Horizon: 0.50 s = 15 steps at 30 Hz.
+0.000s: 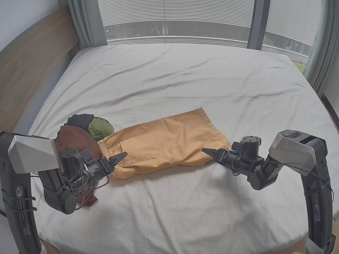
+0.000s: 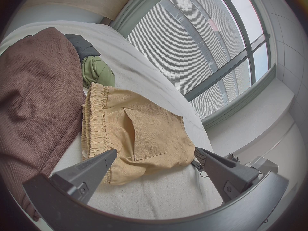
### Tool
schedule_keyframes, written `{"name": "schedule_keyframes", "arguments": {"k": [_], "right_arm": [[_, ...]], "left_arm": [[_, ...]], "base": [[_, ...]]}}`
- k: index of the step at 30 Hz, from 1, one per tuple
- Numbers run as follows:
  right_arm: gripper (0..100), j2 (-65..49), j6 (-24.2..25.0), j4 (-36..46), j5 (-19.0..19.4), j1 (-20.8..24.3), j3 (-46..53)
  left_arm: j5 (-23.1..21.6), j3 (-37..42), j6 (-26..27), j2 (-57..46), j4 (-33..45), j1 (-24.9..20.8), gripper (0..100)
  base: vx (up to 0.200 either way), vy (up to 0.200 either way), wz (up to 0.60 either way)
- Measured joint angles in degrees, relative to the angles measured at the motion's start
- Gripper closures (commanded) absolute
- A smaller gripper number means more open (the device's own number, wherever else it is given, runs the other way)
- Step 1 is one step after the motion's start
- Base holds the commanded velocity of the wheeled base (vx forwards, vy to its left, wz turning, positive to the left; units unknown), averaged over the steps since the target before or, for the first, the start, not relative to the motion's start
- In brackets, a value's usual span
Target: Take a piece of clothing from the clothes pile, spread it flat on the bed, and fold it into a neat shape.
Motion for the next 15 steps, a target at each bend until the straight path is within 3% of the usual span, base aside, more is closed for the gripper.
{"name": "schedule_keyframes", "arguments": {"k": [15], "right_arm": [[0, 7.41, 6.02, -7.28, -4.9, 4.5, -8.94]], "left_arm": [[0.29, 0.02, 0.02, 0.1, 0.01, 0.02, 0]], "base": [[0.0, 0.0, 0.0]]}}
